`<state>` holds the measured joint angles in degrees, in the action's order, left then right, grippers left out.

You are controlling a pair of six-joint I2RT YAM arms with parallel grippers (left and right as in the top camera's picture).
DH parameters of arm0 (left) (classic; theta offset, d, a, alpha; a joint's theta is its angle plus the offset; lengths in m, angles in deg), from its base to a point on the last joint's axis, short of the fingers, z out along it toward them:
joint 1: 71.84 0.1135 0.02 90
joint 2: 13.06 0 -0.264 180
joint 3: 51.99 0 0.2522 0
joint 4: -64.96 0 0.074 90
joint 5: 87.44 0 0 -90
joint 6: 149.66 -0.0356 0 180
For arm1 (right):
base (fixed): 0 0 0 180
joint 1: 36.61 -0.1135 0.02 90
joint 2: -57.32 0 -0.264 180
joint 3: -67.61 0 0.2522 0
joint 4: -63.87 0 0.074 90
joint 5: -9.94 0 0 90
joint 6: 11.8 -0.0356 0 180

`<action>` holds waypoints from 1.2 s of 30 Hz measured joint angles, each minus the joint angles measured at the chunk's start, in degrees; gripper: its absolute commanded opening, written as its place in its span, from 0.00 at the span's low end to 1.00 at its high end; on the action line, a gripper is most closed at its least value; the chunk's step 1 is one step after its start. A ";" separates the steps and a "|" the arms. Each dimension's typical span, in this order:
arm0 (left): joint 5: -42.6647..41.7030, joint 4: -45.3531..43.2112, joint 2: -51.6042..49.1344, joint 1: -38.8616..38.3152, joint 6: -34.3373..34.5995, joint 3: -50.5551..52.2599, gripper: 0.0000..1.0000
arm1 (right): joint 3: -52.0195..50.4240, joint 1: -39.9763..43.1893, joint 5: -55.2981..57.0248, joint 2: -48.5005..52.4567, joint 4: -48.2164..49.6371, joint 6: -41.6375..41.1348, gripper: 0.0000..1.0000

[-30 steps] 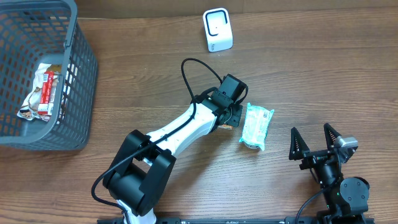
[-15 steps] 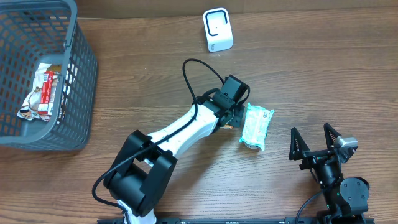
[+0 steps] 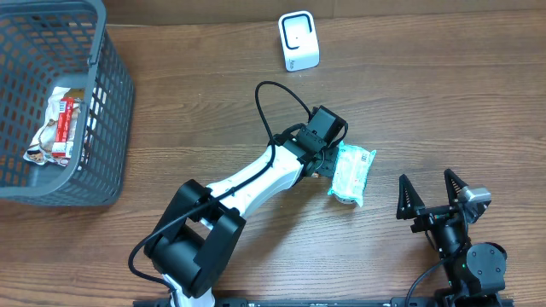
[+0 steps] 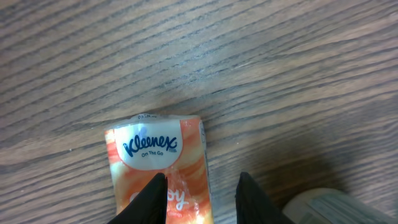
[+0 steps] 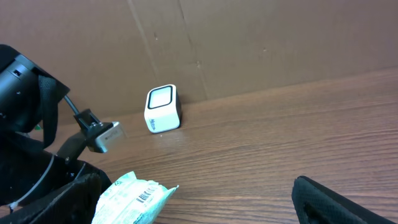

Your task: Scan the item barcode

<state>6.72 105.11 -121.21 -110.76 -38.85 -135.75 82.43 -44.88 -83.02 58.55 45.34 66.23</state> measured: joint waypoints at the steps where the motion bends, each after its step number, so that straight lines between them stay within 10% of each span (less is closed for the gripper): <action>1: 0.00 -0.13 -0.37 0.00 0.00 0.00 0.29 | 0.00 0.00 0.00 0.00 -0.02 0.00 1.00; 36: 9.44 6.29 -2.45 0.00 0.13 0.17 0.28 | 0.00 0.00 0.00 0.00 -0.02 0.00 1.00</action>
<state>16.16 111.41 -123.66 -110.76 -38.71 -135.58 82.43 -44.88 -83.02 58.55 45.31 66.23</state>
